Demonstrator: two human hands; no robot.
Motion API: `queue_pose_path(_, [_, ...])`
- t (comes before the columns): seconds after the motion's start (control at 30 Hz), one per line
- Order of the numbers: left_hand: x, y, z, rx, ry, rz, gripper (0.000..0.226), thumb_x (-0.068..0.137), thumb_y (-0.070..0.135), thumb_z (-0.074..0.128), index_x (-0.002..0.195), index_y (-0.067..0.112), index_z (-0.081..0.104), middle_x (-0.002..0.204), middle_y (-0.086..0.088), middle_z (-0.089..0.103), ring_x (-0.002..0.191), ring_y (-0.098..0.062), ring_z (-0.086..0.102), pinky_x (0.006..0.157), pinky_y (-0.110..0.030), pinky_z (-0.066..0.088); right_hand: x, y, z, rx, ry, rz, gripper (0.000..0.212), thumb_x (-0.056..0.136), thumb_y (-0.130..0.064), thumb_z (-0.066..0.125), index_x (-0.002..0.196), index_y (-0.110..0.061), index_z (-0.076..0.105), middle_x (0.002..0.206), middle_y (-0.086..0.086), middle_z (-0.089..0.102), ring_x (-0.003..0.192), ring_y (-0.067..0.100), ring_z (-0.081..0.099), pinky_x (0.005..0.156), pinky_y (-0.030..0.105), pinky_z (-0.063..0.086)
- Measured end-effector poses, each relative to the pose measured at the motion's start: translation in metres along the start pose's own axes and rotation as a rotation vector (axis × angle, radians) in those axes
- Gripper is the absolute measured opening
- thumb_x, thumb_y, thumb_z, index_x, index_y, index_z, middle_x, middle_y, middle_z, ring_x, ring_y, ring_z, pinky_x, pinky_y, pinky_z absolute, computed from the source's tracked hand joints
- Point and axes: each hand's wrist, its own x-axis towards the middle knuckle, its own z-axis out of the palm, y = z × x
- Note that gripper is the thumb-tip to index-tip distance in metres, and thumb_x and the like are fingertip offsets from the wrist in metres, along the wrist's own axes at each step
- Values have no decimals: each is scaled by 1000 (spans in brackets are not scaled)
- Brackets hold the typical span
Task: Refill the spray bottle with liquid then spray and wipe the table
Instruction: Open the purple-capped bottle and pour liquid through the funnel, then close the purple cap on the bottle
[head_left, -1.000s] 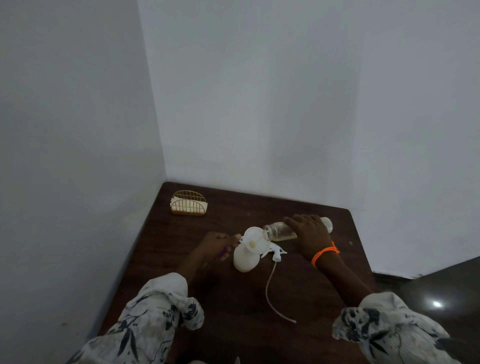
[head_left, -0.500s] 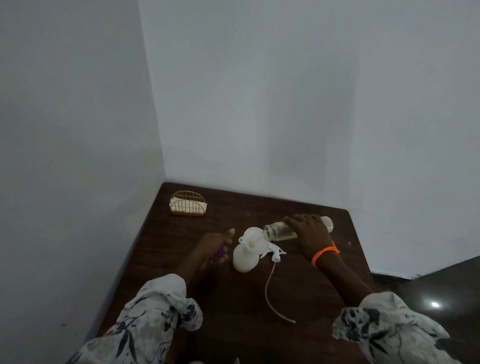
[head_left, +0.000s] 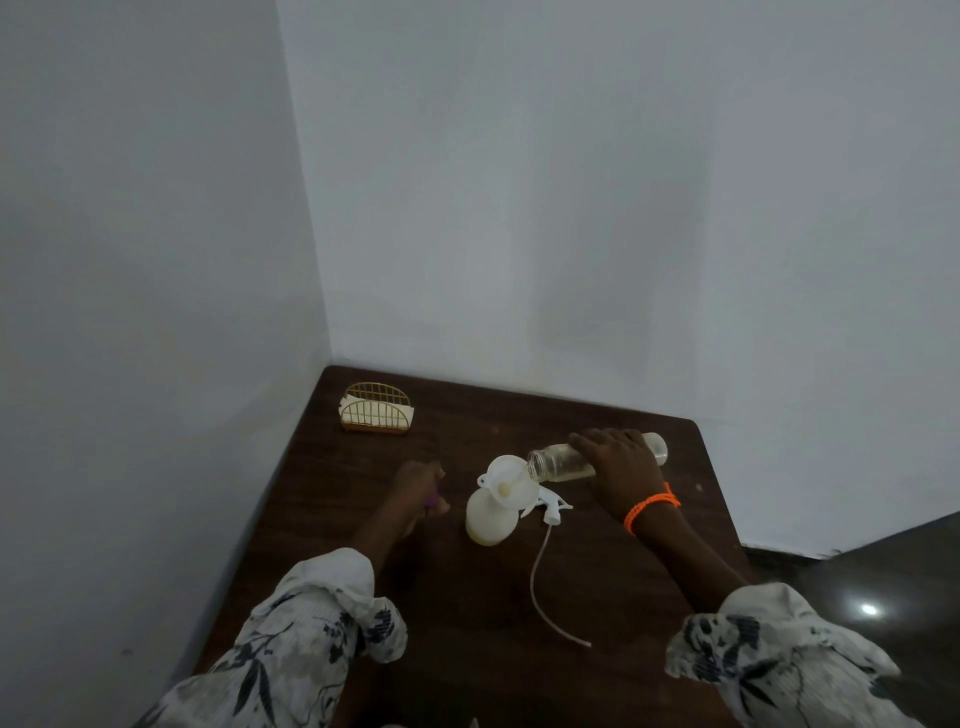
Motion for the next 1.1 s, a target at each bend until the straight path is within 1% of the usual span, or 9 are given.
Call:
queue_pose_path(0.1, [1,-2,1,27,84,22,33,96,20,68,124,10,55,95,-6,51,91,-23,61,92,-43,60,0,0,-1,0,-3,-1,59,73,-14,74,129,-26,61,118,1,69,111,26,64,98,43,44])
queue_pose_path(0.23, [-1,-3,-1,-41,48,-12,36,89,34,75,113,11,60,108,-11,58,94,-26,68,85,-41,63,0,0,-1,-1,-5,-9,59,76,-11,71,132,-26,59,124,2,67,117,26,61,102,43,42])
queue_pose_path(0.37, [-4,-1,-3,-3,66,15,45,90,56,67,102,13,60,103,-14,64,91,-26,70,78,-40,64,-1,1,0,-3,2,-10,56,78,-13,70,132,-27,59,124,2,67,117,26,61,103,43,42])
queue_pose_path(0.47, [-3,0,-3,38,113,51,49,91,61,61,100,13,62,97,-12,68,81,-23,69,77,-36,61,-1,2,1,-9,3,-11,57,77,-12,72,131,-26,60,123,2,68,116,26,61,102,43,42])
queue_pose_path(0.57, [2,-1,-3,103,119,109,43,90,57,65,98,15,65,98,-9,68,84,-23,70,81,-37,61,0,2,3,-16,3,-11,59,75,-12,73,131,-27,60,122,1,67,116,26,61,102,43,43])
queue_pose_path(0.67, [8,-2,-4,88,106,140,42,85,47,76,111,16,66,109,-9,66,90,-22,69,80,-35,62,0,2,4,1,-7,-6,64,72,-12,74,133,-28,58,123,0,66,117,25,61,101,43,43])
queue_pose_path(0.8, [7,4,-3,64,114,176,45,77,37,85,112,17,65,110,-6,67,93,-19,67,91,-42,60,1,0,3,83,0,-2,66,74,-12,75,136,-25,57,128,2,66,121,26,60,102,43,42])
queue_pose_path(0.97, [-5,27,5,92,68,374,54,74,32,88,122,21,66,117,-2,64,104,-19,65,88,-40,61,8,-7,1,265,38,46,68,75,-17,75,139,-24,55,130,0,66,116,23,64,102,42,45])
queue_pose_path(1.1, [-22,57,16,103,-26,598,76,57,58,88,124,28,68,117,2,70,107,-17,68,90,-42,61,18,-14,-5,451,116,111,67,71,-16,77,135,-24,60,126,2,70,109,24,68,94,40,54])
